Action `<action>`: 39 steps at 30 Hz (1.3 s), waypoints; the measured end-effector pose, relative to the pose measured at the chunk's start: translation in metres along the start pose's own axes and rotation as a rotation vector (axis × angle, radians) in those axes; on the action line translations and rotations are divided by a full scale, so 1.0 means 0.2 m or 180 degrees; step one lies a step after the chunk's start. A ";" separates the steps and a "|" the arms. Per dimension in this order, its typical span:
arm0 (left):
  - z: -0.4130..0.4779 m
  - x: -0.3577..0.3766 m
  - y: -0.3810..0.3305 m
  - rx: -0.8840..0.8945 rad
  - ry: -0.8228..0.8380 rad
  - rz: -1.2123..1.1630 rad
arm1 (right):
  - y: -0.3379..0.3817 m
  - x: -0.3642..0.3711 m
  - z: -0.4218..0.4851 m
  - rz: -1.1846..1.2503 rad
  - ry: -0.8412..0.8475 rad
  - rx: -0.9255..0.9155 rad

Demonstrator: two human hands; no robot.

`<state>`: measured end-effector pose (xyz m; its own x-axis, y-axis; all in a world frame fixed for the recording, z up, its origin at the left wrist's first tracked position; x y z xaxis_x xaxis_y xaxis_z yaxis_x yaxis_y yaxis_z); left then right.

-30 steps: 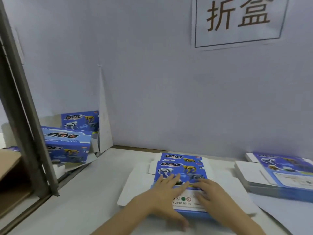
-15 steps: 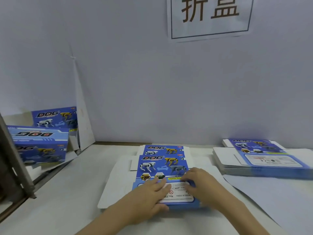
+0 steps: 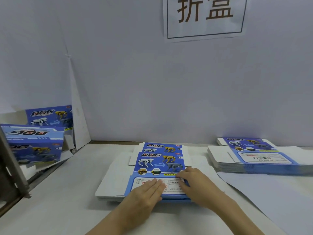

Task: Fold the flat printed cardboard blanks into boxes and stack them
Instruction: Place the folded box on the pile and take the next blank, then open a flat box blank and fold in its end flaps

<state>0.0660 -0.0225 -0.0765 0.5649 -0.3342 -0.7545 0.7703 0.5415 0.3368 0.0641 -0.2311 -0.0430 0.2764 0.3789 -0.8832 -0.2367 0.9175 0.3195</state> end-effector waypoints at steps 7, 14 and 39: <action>0.01 -0.01 0.01 -0.0140 -0.0200 -0.0060 | 0.01 -0.03 0.01 0.0015 0.0104 -0.0012; -0.01 -0.03 -0.02 -0.0165 -0.0317 -0.0207 | 0.01 -0.08 -0.02 0.0117 0.0678 -0.0003; 0.58 -0.50 0.16 -0.1274 -0.2588 -0.0064 | 0.21 -0.64 0.09 0.1298 -0.3296 -0.0226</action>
<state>0.0689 -0.0616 0.0748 0.7041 -0.7060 -0.0765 0.7076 0.7066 -0.0077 0.0349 -0.2397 0.0894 0.8013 0.5982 0.0067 -0.5303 0.7051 0.4707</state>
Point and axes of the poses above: each hand's wrist, its own z-axis towards the middle knuckle, its own x-axis out of the palm, y = z × x, the point moved 1 cm from there along z, towards the middle knuckle, and after that the axes turned 11 degrees about -y, right-handed, at the moved point
